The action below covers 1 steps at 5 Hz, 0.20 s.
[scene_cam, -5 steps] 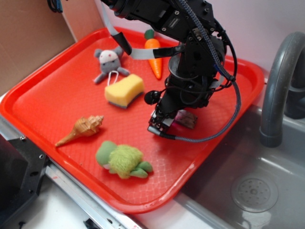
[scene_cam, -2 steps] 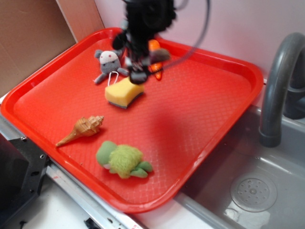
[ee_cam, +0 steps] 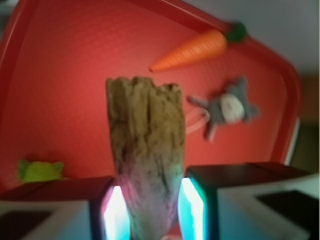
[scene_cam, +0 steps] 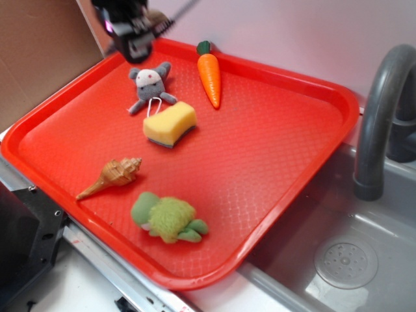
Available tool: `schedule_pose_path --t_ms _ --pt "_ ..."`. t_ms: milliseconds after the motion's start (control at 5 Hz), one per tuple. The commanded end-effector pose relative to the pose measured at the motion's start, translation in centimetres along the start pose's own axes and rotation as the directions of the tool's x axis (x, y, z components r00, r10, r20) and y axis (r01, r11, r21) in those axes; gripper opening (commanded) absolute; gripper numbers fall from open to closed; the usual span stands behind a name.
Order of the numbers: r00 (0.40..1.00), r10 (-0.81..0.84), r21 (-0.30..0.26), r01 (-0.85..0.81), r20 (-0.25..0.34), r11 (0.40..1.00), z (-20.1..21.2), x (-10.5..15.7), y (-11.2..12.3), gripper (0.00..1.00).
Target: Grab the wood chip.
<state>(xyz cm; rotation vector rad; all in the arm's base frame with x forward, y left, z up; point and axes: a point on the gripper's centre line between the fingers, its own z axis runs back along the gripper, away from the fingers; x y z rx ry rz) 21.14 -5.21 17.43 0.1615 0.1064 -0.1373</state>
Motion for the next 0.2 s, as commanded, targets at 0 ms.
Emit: schedule_pose_path --t_ms 0 --pt "0.965 0.224 -0.023 -0.223 0.138 0.974 2.76 -1.03 -1.54 0.0"
